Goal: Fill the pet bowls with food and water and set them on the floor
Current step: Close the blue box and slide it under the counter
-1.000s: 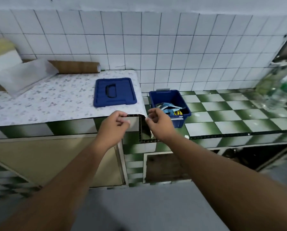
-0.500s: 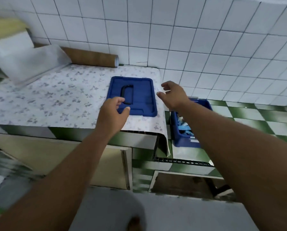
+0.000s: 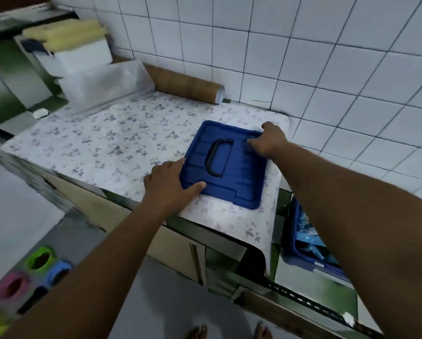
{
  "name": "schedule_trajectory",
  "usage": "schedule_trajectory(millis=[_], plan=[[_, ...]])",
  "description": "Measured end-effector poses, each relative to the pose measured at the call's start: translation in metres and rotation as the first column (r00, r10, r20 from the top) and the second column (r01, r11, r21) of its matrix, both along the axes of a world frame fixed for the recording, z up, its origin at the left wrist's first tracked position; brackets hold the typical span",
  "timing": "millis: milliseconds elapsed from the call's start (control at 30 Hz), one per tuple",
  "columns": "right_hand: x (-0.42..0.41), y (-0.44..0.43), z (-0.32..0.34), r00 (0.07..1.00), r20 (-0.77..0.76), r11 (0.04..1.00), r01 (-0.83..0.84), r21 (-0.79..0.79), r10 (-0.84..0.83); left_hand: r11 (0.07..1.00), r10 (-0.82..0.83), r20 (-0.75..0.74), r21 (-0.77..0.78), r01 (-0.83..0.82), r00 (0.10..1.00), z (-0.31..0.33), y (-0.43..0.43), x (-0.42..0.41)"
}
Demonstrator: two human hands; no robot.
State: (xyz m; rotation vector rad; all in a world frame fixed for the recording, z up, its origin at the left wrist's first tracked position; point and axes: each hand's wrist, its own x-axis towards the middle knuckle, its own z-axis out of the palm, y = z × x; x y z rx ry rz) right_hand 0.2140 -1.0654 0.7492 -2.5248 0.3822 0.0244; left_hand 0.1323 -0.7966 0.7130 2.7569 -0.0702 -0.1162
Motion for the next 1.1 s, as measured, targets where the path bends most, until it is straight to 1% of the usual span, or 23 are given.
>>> schedule_trajectory(millis=[100,200,267,367,433,567,633,700,833,933,1100], plan=[[0.017,-0.003,-0.009,0.998,-0.05,0.995,-0.043,-0.089,0.039,1.0,0.004,-0.023,0.008,-0.003,1.0,0.005,-0.004,-0.004],[0.025,-0.006,-0.018,0.995,-0.063,0.989,-0.085,-0.122,0.078,1.0,-0.004,-0.048,-0.009,0.004,0.999,0.009,-0.016,-0.005],[0.028,-0.008,-0.02,0.996,-0.037,0.991,-0.086,-0.104,0.082,0.997,0.033,-0.03,-0.072,-0.035,0.999,0.009,-0.027,-0.01],[0.031,-0.015,-0.021,0.997,-0.007,0.997,-0.074,-0.023,0.074,0.983,0.112,0.016,-0.151,-0.109,0.994,0.005,-0.044,-0.017],[0.029,-0.023,-0.021,0.998,-0.002,0.998,-0.062,0.02,0.062,0.966,0.141,-0.003,-0.217,-0.138,0.99,0.003,-0.054,-0.023],[0.015,-0.049,-0.01,0.999,-0.024,1.0,-0.03,-0.002,0.03,0.944,0.093,-0.042,-0.313,-0.102,0.995,0.006,-0.072,-0.032],[0.002,-0.064,-0.001,1.0,-0.008,1.0,0.003,-0.027,-0.003,0.936,0.062,-0.02,-0.346,-0.065,0.998,0.009,-0.081,-0.036],[-0.013,-0.083,0.004,0.997,0.013,0.997,0.072,-0.031,-0.072,0.937,0.028,-0.005,-0.348,-0.028,1.0,0.012,-0.095,-0.038],[-0.042,-0.121,0.009,0.979,0.049,0.98,0.198,0.003,-0.198,0.933,-0.033,0.011,-0.357,0.034,0.999,0.017,-0.128,-0.049],[-0.064,-0.155,0.008,0.962,0.052,0.963,0.269,0.013,-0.269,0.923,-0.078,-0.017,-0.38,0.066,0.997,0.016,-0.158,-0.065],[-0.098,-0.206,-0.01,0.947,0.028,0.947,0.321,-0.02,-0.32,0.921,-0.121,-0.06,-0.378,0.089,0.991,0.003,-0.208,-0.093]])
